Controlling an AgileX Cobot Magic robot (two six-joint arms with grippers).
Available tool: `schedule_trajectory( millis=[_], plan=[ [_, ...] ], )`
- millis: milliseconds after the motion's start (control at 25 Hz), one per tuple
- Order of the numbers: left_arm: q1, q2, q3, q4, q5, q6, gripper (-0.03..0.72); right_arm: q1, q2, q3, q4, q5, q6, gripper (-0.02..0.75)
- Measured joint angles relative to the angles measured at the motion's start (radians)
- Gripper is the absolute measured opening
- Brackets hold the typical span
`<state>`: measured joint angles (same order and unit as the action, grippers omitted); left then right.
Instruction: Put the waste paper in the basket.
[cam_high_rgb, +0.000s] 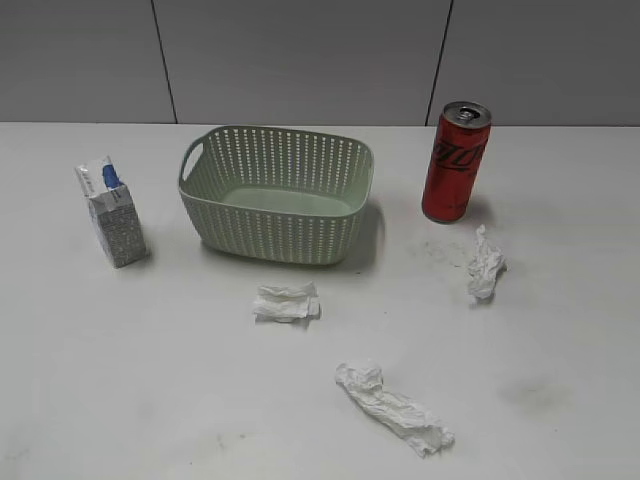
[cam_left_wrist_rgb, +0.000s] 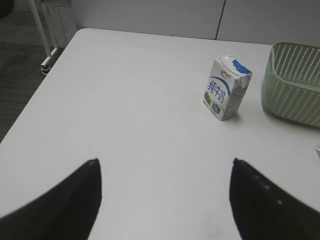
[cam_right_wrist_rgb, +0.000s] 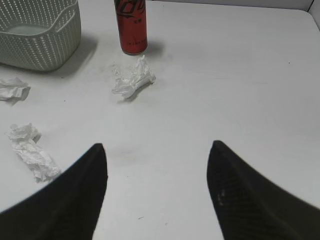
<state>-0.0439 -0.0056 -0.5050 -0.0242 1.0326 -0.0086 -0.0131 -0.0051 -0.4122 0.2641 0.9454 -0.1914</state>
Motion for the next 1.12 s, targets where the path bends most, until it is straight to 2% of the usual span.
schedule_trajectory(
  millis=[800,880,1040,1120],
  plan=[
    [0.0,0.0,0.0,0.0,0.0,-0.002,0.591,0.0,0.001,0.0,0.0,0.0,0.0,0.477],
    [0.0,0.0,0.0,0.0,0.0,0.0,0.591,0.0,0.023,0.0,0.002,0.0,0.0,0.498],
    [0.0,0.0,0.0,0.0,0.0,0.0,0.591,0.0,0.136,-0.002,0.007,-0.002,0.0,0.599],
    [0.0,0.0,0.0,0.0,0.0,0.0,0.591,0.0,0.209,-0.011,0.009,-0.016,0.0,0.608]
  ],
)
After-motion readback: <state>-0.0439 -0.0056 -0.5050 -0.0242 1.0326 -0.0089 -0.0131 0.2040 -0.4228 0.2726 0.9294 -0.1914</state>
